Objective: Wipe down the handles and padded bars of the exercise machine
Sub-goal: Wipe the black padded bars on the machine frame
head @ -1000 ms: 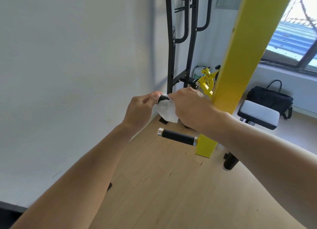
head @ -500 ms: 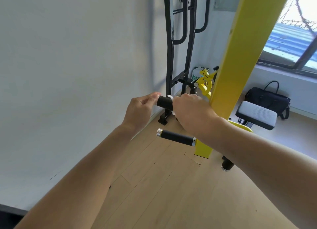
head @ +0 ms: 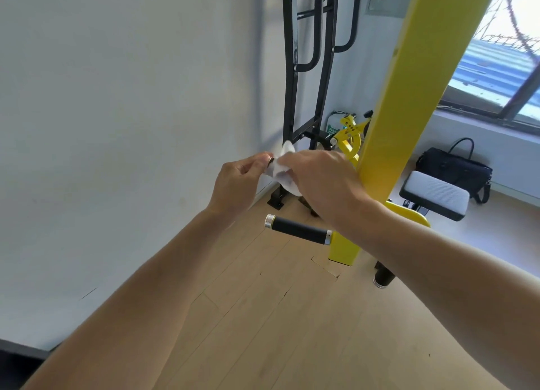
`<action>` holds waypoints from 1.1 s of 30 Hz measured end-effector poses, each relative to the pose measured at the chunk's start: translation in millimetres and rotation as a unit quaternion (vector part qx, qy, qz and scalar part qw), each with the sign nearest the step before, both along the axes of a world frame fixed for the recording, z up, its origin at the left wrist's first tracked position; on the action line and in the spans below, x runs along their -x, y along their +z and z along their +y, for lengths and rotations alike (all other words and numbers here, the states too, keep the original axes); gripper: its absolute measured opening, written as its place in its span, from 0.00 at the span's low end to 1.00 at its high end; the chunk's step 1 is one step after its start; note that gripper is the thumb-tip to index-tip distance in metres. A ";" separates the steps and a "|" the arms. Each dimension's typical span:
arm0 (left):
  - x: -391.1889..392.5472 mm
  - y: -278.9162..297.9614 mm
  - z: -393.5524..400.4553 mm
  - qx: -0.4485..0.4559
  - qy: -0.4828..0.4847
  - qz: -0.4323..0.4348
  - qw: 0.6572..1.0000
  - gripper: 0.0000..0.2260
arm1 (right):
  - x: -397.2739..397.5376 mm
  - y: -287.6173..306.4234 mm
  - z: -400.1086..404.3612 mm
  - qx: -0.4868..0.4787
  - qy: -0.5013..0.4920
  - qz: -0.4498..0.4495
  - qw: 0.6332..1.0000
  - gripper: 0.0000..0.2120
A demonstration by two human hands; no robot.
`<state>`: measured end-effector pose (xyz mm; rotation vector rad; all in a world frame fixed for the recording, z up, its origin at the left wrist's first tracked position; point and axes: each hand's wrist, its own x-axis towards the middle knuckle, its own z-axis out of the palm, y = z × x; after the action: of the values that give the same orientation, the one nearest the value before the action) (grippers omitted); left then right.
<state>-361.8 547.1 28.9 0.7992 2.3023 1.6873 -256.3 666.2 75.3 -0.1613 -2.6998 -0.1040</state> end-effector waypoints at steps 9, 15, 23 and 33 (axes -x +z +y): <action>-3.7 3.8 -0.6 -0.010 0.008 -0.043 0.999 0.10 | 19.8 36.4 3.0 0.040 -0.078 0.075 0.993 0.07; -5.6 5.1 -2.5 -0.018 0.013 -0.029 0.999 0.13 | -1.6 14.4 -11.3 0.182 -0.051 -0.084 0.978 0.17; -9.7 8.0 -1.5 -0.014 0.004 -0.012 1.000 0.14 | 23.8 15.4 -5.0 0.193 -0.108 -0.171 0.960 0.18; -7.8 4.3 -0.8 0.013 0.013 -0.032 0.999 0.14 | -14.5 17.8 -15.3 -0.050 -0.147 -0.207 0.966 0.14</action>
<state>-354.1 546.3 33.2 0.7036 2.2957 1.6657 -241.8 650.8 93.0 -0.5650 -3.0549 -0.4036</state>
